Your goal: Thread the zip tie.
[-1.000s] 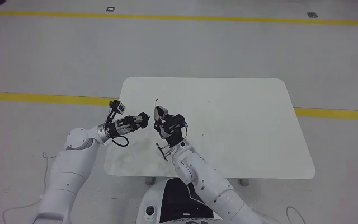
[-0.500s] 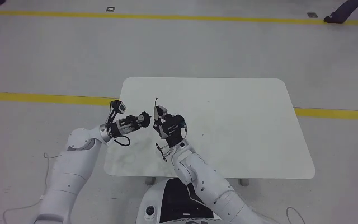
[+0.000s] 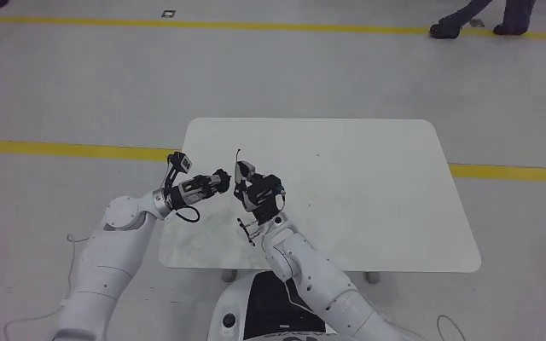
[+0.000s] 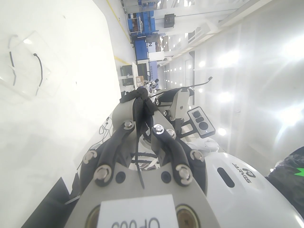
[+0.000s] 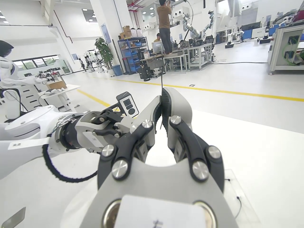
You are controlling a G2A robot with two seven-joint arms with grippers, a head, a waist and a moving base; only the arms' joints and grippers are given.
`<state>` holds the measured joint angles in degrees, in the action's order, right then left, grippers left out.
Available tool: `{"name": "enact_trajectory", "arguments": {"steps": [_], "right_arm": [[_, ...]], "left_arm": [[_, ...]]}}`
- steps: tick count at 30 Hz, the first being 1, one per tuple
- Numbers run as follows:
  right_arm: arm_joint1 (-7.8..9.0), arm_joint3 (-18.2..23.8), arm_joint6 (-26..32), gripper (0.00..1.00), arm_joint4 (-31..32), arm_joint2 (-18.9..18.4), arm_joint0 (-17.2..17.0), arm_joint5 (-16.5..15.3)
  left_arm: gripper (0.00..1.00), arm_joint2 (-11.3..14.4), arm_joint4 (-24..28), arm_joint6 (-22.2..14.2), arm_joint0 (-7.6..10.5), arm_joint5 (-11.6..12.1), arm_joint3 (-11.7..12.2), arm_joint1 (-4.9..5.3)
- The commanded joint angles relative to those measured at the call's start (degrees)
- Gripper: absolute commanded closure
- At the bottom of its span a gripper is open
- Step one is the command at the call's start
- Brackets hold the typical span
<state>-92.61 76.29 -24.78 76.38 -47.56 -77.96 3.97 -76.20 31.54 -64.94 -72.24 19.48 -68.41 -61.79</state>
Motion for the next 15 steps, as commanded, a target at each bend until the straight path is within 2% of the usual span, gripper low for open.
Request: {"name": "enact_trajectory", "arguments": {"steps": [1,15], "right_arm": [[0.07,0.29,0.44,1.0,0.69,0.02,-0.15,0.11],[-0.88,-1.66,0.29,1.0,0.58,1.78,0.97,2.38]], "left_arm": [[1.0,0.0,0.0,0.0,0.0,0.0,0.0,0.0],[1.0,0.0,0.0,0.0,0.0,0.0,0.0,0.0]]}}
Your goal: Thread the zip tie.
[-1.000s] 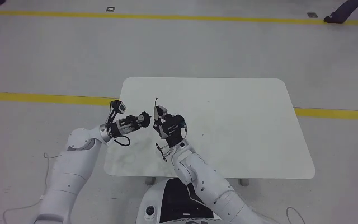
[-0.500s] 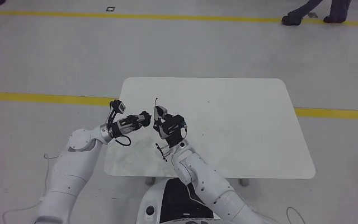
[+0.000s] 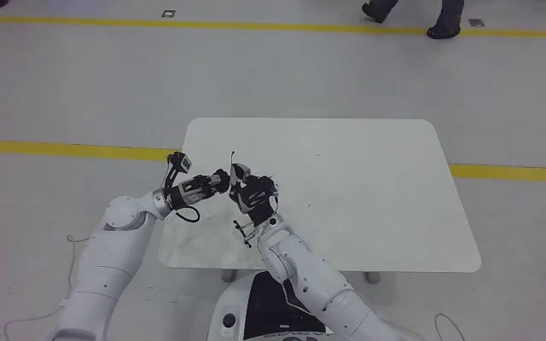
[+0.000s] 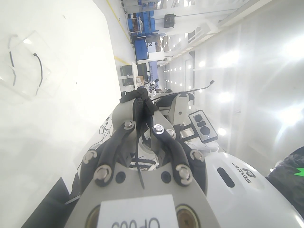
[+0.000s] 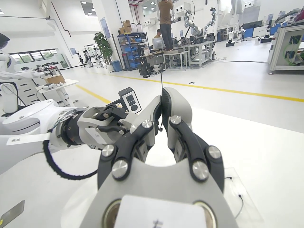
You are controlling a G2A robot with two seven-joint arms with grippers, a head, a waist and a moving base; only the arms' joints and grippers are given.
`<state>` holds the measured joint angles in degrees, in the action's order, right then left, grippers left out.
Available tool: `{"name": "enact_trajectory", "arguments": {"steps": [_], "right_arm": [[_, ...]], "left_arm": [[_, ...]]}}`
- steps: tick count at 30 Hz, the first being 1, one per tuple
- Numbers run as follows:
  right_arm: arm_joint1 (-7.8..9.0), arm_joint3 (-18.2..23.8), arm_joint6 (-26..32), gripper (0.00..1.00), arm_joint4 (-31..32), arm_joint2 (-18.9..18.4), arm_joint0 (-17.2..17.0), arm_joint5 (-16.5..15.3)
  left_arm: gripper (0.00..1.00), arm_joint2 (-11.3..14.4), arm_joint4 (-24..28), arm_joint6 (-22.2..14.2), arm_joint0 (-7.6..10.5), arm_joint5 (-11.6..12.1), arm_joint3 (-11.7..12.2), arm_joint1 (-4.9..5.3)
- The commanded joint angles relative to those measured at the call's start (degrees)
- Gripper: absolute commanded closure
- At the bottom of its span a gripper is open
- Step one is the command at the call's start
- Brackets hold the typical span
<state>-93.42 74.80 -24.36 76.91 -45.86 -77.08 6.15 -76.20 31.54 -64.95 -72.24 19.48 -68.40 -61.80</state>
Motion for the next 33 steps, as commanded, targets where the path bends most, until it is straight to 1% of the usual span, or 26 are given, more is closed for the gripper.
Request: {"name": "enact_trajectory", "arguments": {"steps": [1,19,33], "right_arm": [[-0.11,-0.34,-0.23,1.0,0.14,0.15,0.2,0.31],[-0.56,-1.17,0.35,1.0,1.15,0.33,0.46,1.29],[-0.66,-1.48,0.7,1.0,1.18,0.08,0.34,0.04]], "left_arm": [[1.0,0.0,0.0,0.0,0.0,0.0,0.0,0.0],[1.0,0.0,0.0,0.0,0.0,0.0,0.0,0.0],[1.0,0.0,0.0,0.0,0.0,0.0,0.0,0.0]]}}
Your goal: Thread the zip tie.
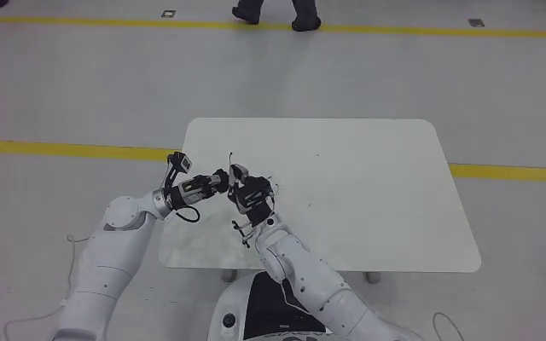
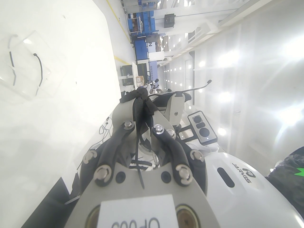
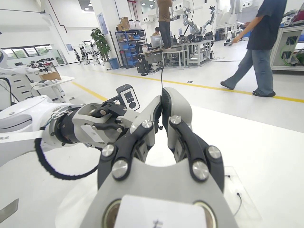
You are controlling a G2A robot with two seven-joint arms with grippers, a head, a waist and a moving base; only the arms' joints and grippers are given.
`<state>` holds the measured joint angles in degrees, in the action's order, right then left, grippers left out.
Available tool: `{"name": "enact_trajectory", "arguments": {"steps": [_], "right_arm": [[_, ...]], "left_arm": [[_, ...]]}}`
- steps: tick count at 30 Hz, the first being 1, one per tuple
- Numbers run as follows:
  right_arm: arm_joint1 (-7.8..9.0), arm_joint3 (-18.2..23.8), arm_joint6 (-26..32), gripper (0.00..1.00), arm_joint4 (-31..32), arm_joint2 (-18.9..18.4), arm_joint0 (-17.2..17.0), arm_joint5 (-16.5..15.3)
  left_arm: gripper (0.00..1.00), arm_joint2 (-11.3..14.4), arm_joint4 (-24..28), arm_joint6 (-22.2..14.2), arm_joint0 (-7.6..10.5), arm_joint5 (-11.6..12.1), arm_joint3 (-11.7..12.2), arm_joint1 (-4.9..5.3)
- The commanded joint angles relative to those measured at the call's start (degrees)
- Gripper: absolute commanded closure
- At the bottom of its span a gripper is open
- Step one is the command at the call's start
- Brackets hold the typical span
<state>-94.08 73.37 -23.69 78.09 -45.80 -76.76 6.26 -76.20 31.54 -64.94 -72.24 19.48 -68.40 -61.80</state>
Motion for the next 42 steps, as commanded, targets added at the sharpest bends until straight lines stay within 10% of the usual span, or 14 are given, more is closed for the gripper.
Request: {"name": "enact_trajectory", "arguments": {"steps": [1,42], "right_arm": [[-0.04,-0.16,0.07,1.0,-0.03,0.06,0.05,-0.25],[-0.23,0.05,-0.06,1.0,-3.1,-0.73,-0.74,-5.04]], "left_arm": [[1.0,0.0,0.0,0.0,0.0,0.0,0.0,0.0],[1.0,0.0,0.0,0.0,0.0,0.0,0.0,0.0]]}}
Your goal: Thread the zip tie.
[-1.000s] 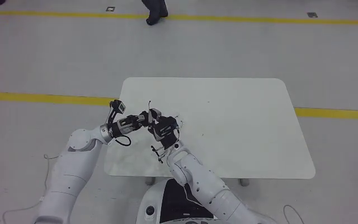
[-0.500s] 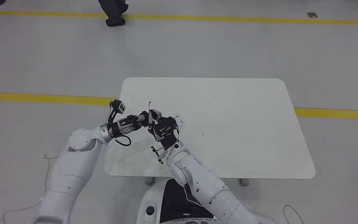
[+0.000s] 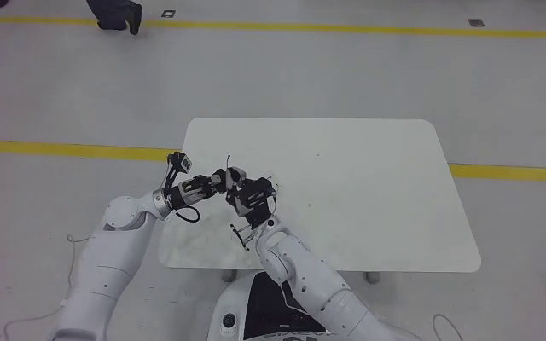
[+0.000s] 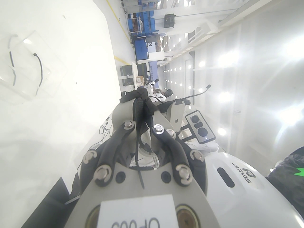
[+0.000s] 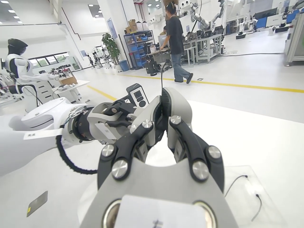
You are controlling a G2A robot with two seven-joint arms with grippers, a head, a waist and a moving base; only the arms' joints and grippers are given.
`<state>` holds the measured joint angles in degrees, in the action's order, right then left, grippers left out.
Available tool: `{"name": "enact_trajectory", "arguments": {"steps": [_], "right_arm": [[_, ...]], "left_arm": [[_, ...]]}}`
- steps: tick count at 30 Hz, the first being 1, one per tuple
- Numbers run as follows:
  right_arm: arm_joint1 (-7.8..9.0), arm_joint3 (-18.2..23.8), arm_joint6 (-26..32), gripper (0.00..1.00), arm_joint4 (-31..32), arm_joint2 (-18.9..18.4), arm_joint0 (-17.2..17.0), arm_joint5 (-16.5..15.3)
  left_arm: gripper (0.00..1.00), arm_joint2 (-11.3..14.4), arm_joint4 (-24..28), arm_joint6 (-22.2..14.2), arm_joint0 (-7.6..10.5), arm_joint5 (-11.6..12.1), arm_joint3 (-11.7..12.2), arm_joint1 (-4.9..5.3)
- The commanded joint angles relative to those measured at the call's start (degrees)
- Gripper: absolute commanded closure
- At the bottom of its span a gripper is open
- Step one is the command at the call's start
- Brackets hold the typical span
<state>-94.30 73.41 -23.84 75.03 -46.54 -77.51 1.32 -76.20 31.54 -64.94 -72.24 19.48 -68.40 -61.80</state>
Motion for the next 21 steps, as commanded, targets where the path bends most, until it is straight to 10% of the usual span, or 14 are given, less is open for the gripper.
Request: {"name": "enact_trajectory", "arguments": {"steps": [1,21], "right_arm": [[0.0,0.01,0.17,1.0,-0.08,0.01,0.0,-0.18],[-0.1,0.17,0.08,1.0,-0.39,-0.31,-0.45,1.26]], "left_arm": [[1.0,0.0,0.0,0.0,0.0,0.0,0.0,0.0],[1.0,0.0,0.0,0.0,0.0,0.0,0.0,0.0]]}}
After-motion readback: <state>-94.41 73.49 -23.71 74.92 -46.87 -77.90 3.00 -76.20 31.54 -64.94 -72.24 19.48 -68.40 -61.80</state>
